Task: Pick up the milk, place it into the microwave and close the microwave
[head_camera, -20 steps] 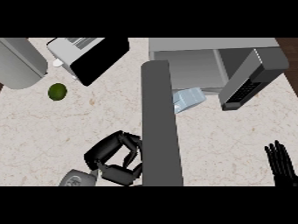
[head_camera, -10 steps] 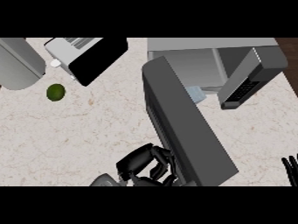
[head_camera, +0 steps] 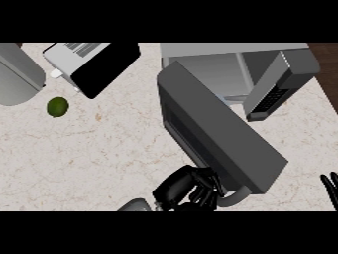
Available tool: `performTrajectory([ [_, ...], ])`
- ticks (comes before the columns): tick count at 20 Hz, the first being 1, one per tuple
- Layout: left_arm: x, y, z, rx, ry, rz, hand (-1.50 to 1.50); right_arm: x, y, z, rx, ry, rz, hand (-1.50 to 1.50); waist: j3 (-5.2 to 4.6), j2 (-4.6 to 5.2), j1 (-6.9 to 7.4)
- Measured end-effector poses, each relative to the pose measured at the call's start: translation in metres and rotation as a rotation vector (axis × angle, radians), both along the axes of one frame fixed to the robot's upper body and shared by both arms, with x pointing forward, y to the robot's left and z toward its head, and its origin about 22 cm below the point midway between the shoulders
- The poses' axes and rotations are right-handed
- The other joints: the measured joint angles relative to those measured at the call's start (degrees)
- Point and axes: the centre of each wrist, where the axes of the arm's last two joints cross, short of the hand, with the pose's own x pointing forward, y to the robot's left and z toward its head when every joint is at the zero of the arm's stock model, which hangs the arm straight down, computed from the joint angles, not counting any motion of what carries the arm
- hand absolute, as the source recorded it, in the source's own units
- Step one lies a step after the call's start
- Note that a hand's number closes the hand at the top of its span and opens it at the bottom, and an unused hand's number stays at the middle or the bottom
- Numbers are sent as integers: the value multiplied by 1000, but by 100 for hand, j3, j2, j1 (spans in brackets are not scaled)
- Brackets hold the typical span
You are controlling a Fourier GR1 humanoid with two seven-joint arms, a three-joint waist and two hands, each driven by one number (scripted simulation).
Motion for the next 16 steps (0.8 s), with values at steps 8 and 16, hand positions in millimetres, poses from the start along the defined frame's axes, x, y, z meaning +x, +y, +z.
performTrajectory([
  [8, 9, -17, 10, 32, -52, 107, 150, 14, 17, 36, 4, -55, 139, -150, -5, 66, -256],
  [16, 31, -34, 38, -64, -92, 228, 150, 17, 25, 58, -1, -61, 203, -150, -16, 127, -507],
])
